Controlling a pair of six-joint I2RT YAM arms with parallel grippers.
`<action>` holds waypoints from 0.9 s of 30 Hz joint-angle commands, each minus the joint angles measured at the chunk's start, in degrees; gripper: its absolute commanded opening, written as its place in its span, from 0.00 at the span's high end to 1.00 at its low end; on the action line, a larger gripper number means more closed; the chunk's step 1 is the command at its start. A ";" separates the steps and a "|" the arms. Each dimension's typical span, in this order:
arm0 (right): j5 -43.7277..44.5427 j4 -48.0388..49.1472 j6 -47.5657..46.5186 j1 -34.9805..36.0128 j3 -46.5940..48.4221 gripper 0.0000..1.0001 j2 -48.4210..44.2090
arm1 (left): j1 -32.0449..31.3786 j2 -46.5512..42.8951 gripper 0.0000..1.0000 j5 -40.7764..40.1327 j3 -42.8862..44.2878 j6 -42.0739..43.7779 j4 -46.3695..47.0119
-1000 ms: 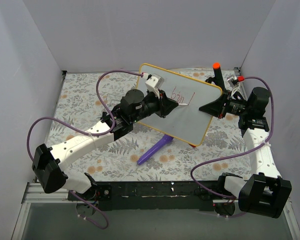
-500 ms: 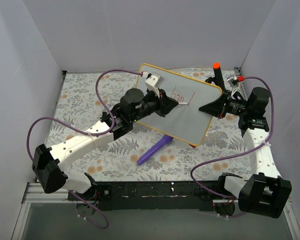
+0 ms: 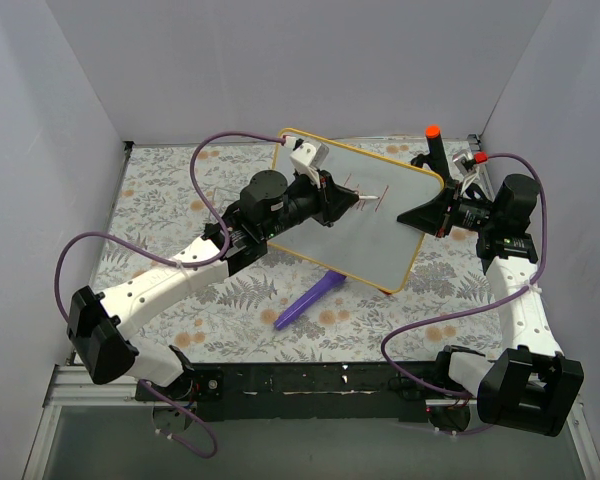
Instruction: Write a sentence on the whiteboard
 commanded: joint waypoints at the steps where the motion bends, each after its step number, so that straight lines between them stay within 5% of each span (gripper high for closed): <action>1: -3.00 4.57 1.20 0.01 1.46 0.99 -1.75 | 0.45 -0.66 1.00 -0.82 1.54 1.07 0.05; 27: -2.82 4.57 1.20 0.10 1.55 0.99 -1.83 | 1.33 -4.36 1.00 -1.61 -4.35 0.72 -2.14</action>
